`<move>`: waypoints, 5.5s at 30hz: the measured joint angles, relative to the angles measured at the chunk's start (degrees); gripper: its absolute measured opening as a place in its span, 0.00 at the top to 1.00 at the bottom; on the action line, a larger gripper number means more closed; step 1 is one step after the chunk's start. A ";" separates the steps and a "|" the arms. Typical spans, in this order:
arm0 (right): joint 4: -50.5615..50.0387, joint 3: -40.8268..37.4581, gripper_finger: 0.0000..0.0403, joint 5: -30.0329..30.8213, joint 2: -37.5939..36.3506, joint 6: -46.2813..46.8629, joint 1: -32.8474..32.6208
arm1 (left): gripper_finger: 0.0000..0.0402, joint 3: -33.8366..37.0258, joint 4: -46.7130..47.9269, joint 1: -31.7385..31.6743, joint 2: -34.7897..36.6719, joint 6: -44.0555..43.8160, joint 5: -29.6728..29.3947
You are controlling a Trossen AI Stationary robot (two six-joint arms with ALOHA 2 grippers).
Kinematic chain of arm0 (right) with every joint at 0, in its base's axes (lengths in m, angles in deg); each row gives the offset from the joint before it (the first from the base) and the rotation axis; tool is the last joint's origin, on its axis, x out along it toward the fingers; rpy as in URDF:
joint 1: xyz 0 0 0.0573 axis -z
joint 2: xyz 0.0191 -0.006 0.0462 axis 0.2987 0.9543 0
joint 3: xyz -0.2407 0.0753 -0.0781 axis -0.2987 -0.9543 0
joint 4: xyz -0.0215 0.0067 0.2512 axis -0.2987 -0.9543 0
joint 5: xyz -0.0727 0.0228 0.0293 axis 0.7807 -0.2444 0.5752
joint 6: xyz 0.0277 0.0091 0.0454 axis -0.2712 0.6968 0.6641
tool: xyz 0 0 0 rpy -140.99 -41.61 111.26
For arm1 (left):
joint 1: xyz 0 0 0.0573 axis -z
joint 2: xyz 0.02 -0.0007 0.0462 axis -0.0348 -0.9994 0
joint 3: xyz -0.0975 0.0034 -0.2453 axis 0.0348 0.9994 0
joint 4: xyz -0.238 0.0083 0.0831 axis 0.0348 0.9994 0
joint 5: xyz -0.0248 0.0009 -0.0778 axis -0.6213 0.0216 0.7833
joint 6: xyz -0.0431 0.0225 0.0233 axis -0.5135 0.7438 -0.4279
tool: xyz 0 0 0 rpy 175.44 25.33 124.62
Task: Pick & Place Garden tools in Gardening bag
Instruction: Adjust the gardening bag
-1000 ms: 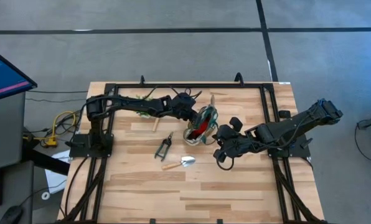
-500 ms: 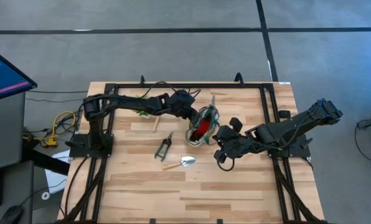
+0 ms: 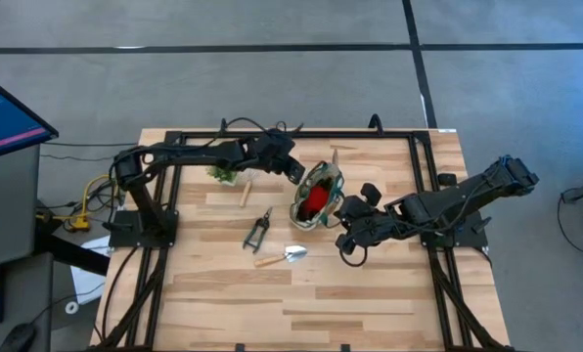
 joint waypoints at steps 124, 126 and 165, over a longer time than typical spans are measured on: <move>-0.73 1.07 1.00 -19.13 -9.92 1.50 8.54 | 1.00 35.26 4.08 21.80 45.47 -7.80 -24.96; 0.94 0.70 1.00 -23.20 -9.94 6.05 9.36 | 1.00 35.26 3.77 21.50 45.03 -7.70 -24.18; -25.82 41.42 1.00 -28.00 48.17 20.26 10.89 | 1.00 35.21 3.77 18.99 44.87 0.44 -15.75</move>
